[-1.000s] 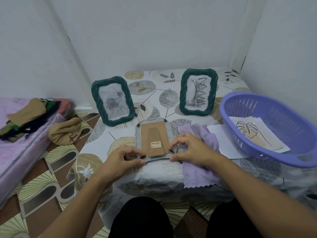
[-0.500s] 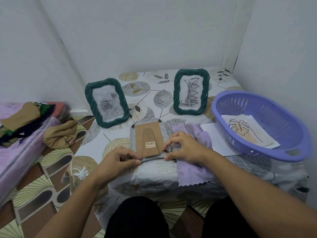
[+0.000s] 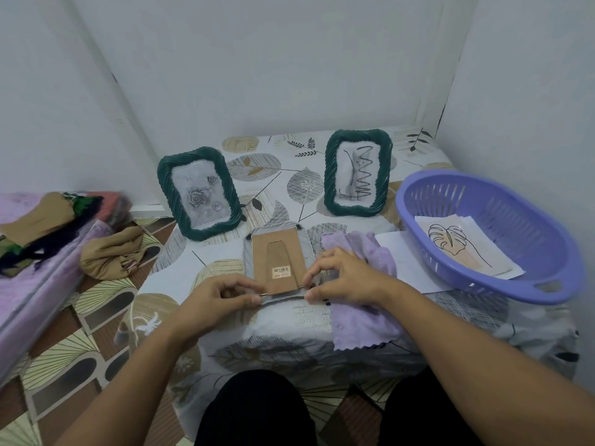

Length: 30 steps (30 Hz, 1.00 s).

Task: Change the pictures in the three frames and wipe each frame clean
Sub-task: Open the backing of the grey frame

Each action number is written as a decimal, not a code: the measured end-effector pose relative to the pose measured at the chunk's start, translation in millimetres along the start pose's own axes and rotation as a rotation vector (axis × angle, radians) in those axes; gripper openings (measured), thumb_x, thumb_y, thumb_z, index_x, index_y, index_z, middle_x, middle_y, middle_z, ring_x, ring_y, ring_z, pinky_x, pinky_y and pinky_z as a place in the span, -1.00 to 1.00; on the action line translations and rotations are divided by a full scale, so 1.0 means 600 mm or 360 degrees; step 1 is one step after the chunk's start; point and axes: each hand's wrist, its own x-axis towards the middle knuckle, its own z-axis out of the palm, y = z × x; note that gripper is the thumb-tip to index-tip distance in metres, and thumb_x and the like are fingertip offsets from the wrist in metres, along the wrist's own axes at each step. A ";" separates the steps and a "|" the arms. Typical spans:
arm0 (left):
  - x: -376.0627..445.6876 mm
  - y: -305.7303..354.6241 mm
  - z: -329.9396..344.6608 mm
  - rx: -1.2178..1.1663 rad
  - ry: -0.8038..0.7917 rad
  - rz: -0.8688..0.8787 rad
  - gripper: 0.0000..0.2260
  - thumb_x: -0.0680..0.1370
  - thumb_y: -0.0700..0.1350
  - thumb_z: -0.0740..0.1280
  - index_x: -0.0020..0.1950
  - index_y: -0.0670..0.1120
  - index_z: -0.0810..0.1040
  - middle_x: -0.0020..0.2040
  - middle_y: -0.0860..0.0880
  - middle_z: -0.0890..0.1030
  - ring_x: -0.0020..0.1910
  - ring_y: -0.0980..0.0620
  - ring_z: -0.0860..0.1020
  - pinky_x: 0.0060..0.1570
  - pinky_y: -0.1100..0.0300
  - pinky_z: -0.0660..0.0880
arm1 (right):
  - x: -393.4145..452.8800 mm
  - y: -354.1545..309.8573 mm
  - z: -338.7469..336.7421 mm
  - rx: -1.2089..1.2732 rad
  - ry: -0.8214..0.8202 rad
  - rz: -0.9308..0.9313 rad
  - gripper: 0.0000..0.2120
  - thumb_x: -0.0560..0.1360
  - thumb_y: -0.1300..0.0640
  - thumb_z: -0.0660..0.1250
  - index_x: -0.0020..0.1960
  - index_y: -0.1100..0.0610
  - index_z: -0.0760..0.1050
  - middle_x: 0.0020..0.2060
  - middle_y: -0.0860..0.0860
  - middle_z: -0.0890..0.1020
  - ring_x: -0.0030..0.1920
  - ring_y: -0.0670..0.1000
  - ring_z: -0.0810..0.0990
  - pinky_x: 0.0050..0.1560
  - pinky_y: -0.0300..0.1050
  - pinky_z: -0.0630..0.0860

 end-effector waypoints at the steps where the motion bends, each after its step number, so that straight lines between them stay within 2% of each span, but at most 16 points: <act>1: 0.005 0.000 -0.005 0.0012 0.0068 0.0005 -0.86 0.49 -0.02 0.53 0.05 0.08 0.74 -0.17 -0.10 0.65 -0.29 -0.02 0.54 -0.21 0.23 0.43 | 0.000 0.000 0.000 0.0084 0.0007 0.0009 -0.70 0.31 -0.22 0.60 0.01 -0.25 0.66 0.19 -0.13 0.49 0.33 -0.08 0.40 0.48 0.10 0.26; 3: 0.023 -0.004 -0.017 0.0223 0.0364 0.0033 -0.91 0.55 0.05 0.47 0.04 0.13 0.70 -0.21 -0.04 0.63 -0.28 0.03 0.53 -0.22 0.15 0.41 | -0.001 -0.003 0.000 0.0225 0.0026 0.0016 -0.67 0.35 -0.24 0.58 0.06 -0.22 0.61 0.20 -0.10 0.53 0.27 -0.11 0.47 0.39 0.03 0.38; 6: 0.051 -0.013 -0.022 0.0512 0.0716 0.0099 -0.92 0.59 0.07 0.41 0.07 0.15 0.62 -0.22 0.02 0.62 -0.23 0.07 0.57 -0.23 0.16 0.44 | 0.003 -0.008 0.005 0.0123 0.0067 0.0027 -0.64 0.39 -0.31 0.50 0.13 -0.28 0.53 0.20 -0.17 0.54 0.24 -0.14 0.49 0.38 0.06 0.38; 8: 0.064 -0.021 -0.017 0.0550 0.0751 0.0122 -0.83 0.60 0.10 0.38 0.17 0.13 0.60 -0.20 0.03 0.63 -0.19 0.08 0.59 -0.22 0.19 0.45 | 0.007 -0.012 0.008 0.0023 0.0067 0.0069 -0.58 0.36 -0.37 0.46 0.15 -0.32 0.47 0.18 -0.24 0.54 0.26 -0.10 0.49 0.44 0.17 0.33; 11: 0.070 -0.037 -0.009 0.0642 0.0784 0.0207 -0.77 0.60 0.09 0.38 0.24 0.10 0.63 -0.22 0.09 0.63 -0.19 0.15 0.58 -0.20 0.17 0.48 | 0.019 -0.017 0.013 0.0121 0.0114 0.0115 -0.63 0.45 -0.30 0.43 0.18 -0.26 0.44 0.12 -0.23 0.54 0.15 -0.12 0.53 0.39 0.17 0.41; 15: 0.068 -0.048 -0.006 0.0662 0.0825 0.0262 -0.73 0.59 0.05 0.41 0.28 0.10 0.65 -0.21 0.13 0.64 -0.17 0.19 0.58 -0.14 0.14 0.52 | 0.051 -0.042 0.032 -0.0387 0.0611 0.0008 -0.72 0.54 -0.28 0.29 0.18 -0.19 0.43 0.11 -0.16 0.52 0.19 -0.03 0.48 0.32 0.15 0.36; 16: 0.067 -0.048 -0.006 0.0647 0.0847 0.0260 -0.74 0.58 0.04 0.42 0.27 0.10 0.66 -0.21 0.13 0.64 -0.17 0.20 0.58 -0.15 0.17 0.51 | 0.059 -0.055 0.037 -0.0411 0.0685 -0.0033 -0.72 0.55 -0.26 0.28 0.18 -0.16 0.43 0.08 -0.13 0.52 0.17 -0.01 0.48 0.28 0.14 0.38; 19: 0.070 -0.050 -0.006 0.0627 0.0888 0.0237 -0.74 0.57 0.05 0.43 0.24 0.09 0.68 -0.22 0.14 0.65 -0.18 0.20 0.58 -0.17 0.21 0.48 | 0.081 -0.095 0.057 -0.0381 0.0566 -0.0047 -0.64 0.57 -0.24 0.28 0.25 -0.07 0.40 0.10 -0.04 0.54 0.16 0.05 0.51 0.19 0.11 0.48; 23: 0.075 -0.054 -0.006 0.0651 0.0922 0.0225 -0.75 0.57 0.07 0.43 0.21 0.04 0.72 -0.16 0.14 0.68 -0.16 0.15 0.59 -0.13 0.20 0.46 | 0.100 -0.121 0.077 -0.0731 0.0422 0.0100 -0.40 0.53 -0.32 0.26 0.42 0.01 0.28 0.32 0.11 0.48 0.27 0.20 0.53 0.19 0.15 0.53; 30: 0.077 -0.055 -0.006 0.0652 0.0946 0.0228 -0.76 0.58 0.04 0.42 0.19 0.02 0.73 -0.08 0.09 0.71 -0.10 0.12 0.60 -0.09 0.22 0.45 | 0.120 -0.132 0.083 -0.0906 0.0394 0.0134 -0.36 0.47 -0.31 0.35 0.39 0.02 0.31 0.23 0.07 0.59 0.24 0.18 0.58 0.10 0.07 0.52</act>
